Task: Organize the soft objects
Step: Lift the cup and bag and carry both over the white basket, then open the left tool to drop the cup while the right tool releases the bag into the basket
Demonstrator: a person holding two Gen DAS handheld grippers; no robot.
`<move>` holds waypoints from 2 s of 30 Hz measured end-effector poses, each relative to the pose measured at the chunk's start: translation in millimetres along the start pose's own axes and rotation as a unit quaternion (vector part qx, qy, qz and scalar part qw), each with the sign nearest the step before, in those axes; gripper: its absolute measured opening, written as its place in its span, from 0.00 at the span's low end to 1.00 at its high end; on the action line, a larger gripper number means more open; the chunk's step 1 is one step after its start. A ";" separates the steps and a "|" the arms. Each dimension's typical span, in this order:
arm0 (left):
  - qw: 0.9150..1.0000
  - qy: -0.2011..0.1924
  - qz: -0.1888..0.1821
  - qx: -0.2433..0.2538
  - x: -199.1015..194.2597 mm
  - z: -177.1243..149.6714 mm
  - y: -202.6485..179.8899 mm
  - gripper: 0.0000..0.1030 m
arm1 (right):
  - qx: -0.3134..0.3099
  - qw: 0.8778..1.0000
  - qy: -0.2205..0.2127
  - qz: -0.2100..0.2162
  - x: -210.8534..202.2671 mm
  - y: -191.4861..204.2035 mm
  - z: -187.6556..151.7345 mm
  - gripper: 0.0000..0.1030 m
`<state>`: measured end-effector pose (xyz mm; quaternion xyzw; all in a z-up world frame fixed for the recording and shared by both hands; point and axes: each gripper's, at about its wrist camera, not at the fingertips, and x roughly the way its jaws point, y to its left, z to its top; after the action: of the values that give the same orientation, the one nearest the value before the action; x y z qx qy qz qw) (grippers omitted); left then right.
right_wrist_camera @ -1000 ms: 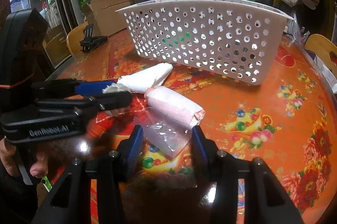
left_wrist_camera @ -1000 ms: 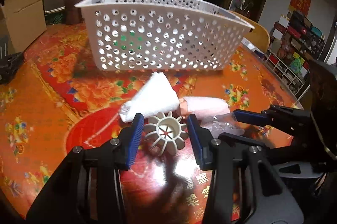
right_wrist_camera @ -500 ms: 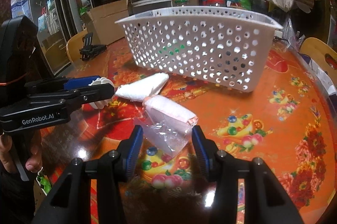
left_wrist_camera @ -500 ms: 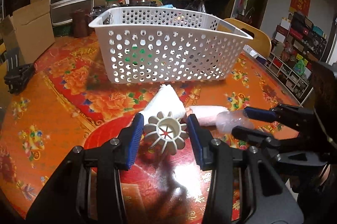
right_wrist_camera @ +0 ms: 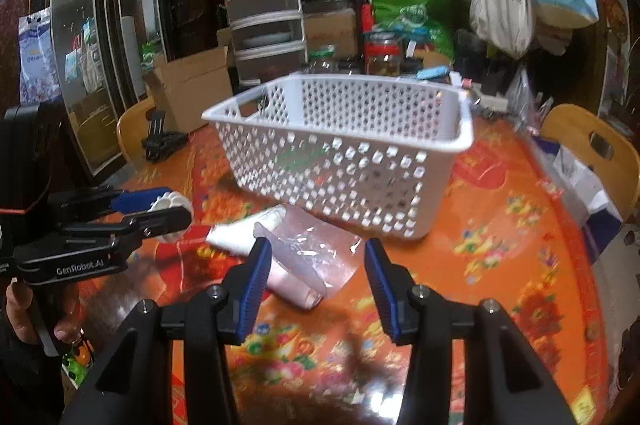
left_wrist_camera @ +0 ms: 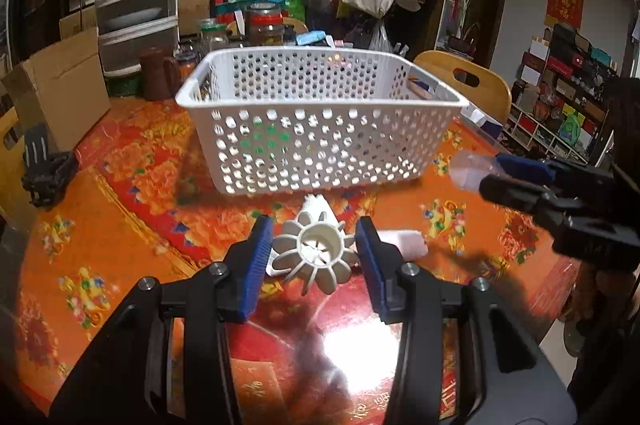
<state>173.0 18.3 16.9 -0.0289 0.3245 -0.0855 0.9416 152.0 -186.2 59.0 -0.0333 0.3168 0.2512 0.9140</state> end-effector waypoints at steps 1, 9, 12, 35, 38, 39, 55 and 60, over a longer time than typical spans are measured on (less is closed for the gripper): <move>1.000 -0.003 0.002 0.000 -3.0 3.1 0.7 0.39 | 0.000 1.000 -0.003 -0.002 -2.4 -1.2 2.9 0.46; 1.000 -0.028 0.007 0.006 -23.2 40.4 6.5 0.39 | -0.010 1.000 -0.024 -0.015 -12.4 -8.8 36.9 0.46; 0.999 -0.037 0.008 0.007 -29.3 58.2 9.8 0.39 | -0.012 0.999 -0.032 -0.024 -14.5 -12.2 50.5 0.46; 0.999 0.044 0.010 0.000 70.8 192.3 6.3 0.39 | -0.004 0.996 0.047 -0.069 68.4 -56.6 139.9 0.46; 0.997 0.073 0.022 -0.003 106.4 194.8 8.3 0.39 | -0.006 0.994 0.077 -0.079 94.3 -59.3 141.5 0.46; 0.997 0.080 0.023 -0.006 114.8 195.4 9.8 0.39 | -0.007 0.993 0.085 -0.081 101.0 -59.7 140.8 0.46; 0.988 0.148 0.033 -0.031 192.6 173.8 36.0 0.39 | -0.023 0.979 0.173 -0.101 179.4 -56.4 128.5 0.46; 0.987 0.156 0.027 -0.035 200.9 170.4 41.2 0.39 | -0.030 0.975 0.191 -0.107 193.0 -56.3 128.7 0.46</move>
<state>439.5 22.5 24.9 -0.0395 0.4711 -0.0517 0.8797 381.3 -122.4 41.1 -0.1418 0.4721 0.1507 0.8569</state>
